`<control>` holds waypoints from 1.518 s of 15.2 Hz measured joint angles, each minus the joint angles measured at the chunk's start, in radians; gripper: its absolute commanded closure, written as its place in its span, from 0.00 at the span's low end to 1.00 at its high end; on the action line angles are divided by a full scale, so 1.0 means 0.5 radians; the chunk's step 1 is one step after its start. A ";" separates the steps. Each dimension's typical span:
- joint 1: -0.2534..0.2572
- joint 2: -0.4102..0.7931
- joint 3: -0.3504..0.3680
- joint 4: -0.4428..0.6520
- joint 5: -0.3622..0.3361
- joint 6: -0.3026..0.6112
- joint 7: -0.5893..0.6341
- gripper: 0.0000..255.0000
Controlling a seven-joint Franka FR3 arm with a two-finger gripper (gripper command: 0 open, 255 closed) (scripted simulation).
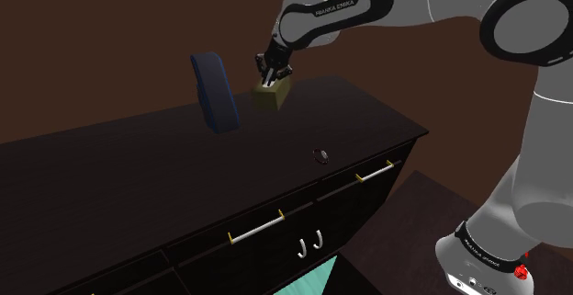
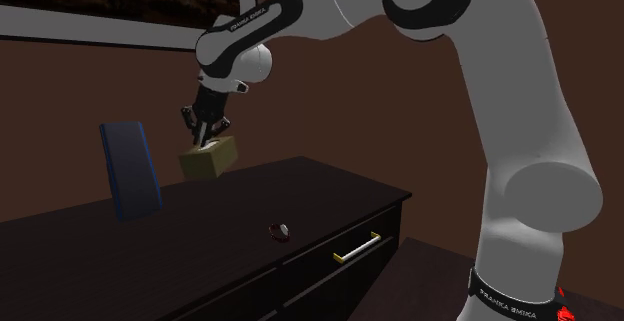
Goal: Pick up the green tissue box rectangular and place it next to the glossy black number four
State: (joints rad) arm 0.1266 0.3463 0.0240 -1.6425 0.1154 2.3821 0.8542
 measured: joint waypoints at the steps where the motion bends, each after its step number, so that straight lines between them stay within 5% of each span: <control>1: 0.002 0.007 0.001 -0.020 0.001 0.026 0.000 1.00; 23: -0.010 0.255 0.029 -0.266 0.054 0.518 -0.078 1.00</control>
State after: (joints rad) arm 0.1214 0.4737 0.0387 -1.7754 0.1423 2.6410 0.8154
